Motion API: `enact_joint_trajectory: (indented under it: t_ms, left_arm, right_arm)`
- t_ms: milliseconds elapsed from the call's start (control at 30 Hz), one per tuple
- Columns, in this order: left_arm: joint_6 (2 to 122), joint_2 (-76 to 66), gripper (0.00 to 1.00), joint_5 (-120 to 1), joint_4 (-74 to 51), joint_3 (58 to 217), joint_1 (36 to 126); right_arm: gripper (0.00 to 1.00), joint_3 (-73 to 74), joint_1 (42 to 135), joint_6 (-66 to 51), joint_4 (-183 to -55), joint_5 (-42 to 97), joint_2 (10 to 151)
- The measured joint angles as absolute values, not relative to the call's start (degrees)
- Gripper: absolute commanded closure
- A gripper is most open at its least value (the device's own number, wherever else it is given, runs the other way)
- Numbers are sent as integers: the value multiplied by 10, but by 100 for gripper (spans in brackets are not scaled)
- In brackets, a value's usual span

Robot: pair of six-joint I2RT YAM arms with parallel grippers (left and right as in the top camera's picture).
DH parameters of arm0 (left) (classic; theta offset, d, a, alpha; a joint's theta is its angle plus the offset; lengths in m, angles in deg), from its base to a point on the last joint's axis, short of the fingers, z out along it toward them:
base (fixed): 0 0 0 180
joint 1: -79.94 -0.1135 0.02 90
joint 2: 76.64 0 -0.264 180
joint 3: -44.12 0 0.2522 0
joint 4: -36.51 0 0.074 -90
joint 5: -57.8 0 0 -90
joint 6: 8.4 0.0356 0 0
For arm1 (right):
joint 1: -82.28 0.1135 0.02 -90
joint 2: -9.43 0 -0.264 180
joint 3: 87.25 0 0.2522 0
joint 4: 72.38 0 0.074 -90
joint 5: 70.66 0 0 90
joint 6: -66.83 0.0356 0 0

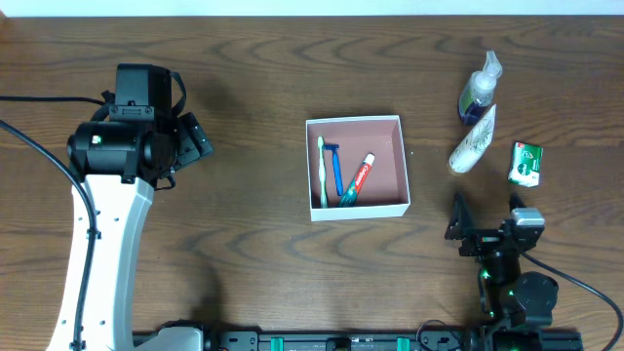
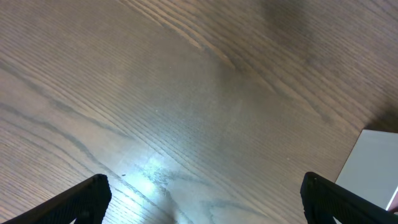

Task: Pack container
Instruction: 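Move the right gripper over the green Dettol soap box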

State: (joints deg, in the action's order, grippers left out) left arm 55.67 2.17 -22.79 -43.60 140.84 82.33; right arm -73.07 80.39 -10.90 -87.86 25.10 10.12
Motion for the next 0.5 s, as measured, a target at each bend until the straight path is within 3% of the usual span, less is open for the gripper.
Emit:
enact_joint_trajectory:
  t_ms: [267, 500]
  left_arm:
    - [557, 22, 2, -228, -435, 1408, 823]
    - [557, 22, 2, -228, -434, 1408, 823]
  right_arm:
    - [1, -701, 804, -103, -762, 334, 102]
    - [1, -454, 796, -154, -984, 216, 180]
